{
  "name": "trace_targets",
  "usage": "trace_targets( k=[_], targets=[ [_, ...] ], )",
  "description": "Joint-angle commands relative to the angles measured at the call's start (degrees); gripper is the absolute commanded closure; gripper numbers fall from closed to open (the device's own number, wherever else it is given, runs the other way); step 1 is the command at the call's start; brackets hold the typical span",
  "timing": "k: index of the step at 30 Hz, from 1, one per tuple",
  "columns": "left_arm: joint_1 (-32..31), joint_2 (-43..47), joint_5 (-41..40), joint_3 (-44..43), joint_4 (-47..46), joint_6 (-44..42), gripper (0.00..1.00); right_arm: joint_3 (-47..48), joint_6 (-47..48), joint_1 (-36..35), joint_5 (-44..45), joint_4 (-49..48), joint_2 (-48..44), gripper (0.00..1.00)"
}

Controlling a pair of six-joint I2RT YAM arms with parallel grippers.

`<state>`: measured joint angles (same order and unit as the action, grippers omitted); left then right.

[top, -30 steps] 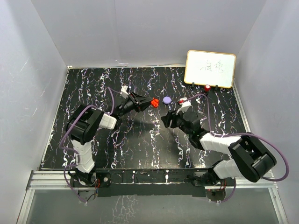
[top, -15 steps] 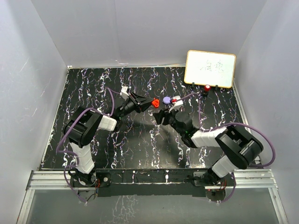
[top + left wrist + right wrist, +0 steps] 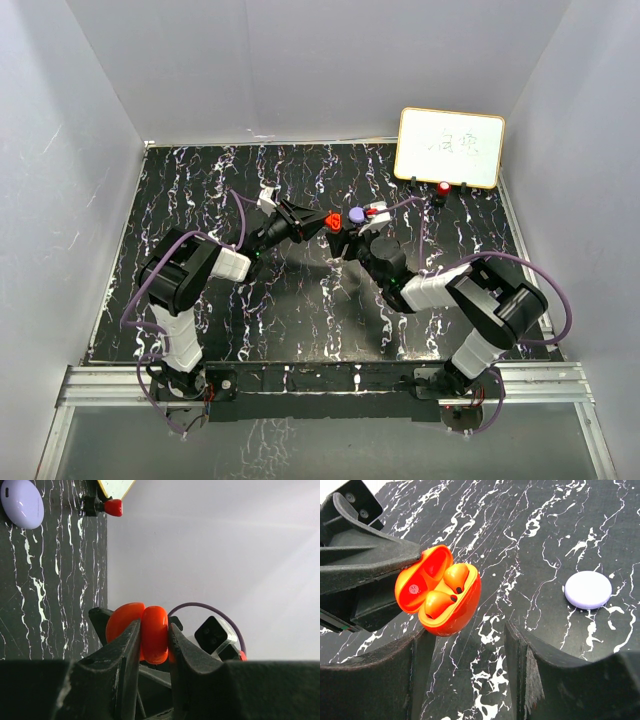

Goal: Insert the wireless bluetooth earbuds into the charging case
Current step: Close the charging case.

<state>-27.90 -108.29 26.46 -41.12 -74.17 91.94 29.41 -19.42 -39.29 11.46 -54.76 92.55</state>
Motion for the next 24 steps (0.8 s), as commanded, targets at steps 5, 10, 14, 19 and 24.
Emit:
trace_targets(
  k=[5,10,14,19,24],
  targets=[
    [-0.38,0.96,0.69,1.27,-2.29,0.21,1.0,-0.46,1.26,-0.24,6.97,-9.02,-0.06,0.45],
    [-0.3,0.78,1.0,2.31,-3.11,0.58,1.0,-1.31,2.35,-0.19,9.01,-8.83,-1.21,0.44],
    [-0.31,0.71,1.2,2.94,-3.86,1.04,1.0,-1.5,3.33,-0.18,9.86,-8.14,-2.06,0.44],
    [-0.35,0.77,1.53,2.88,-3.61,0.96,1.0,-1.63,4.11,-0.26,10.24,-7.89,-2.2,0.43],
    [-0.38,0.63,1.71,2.77,-3.96,1.28,1.0,-1.72,4.59,-0.26,9.86,-7.45,-2.8,0.42]
  ],
)
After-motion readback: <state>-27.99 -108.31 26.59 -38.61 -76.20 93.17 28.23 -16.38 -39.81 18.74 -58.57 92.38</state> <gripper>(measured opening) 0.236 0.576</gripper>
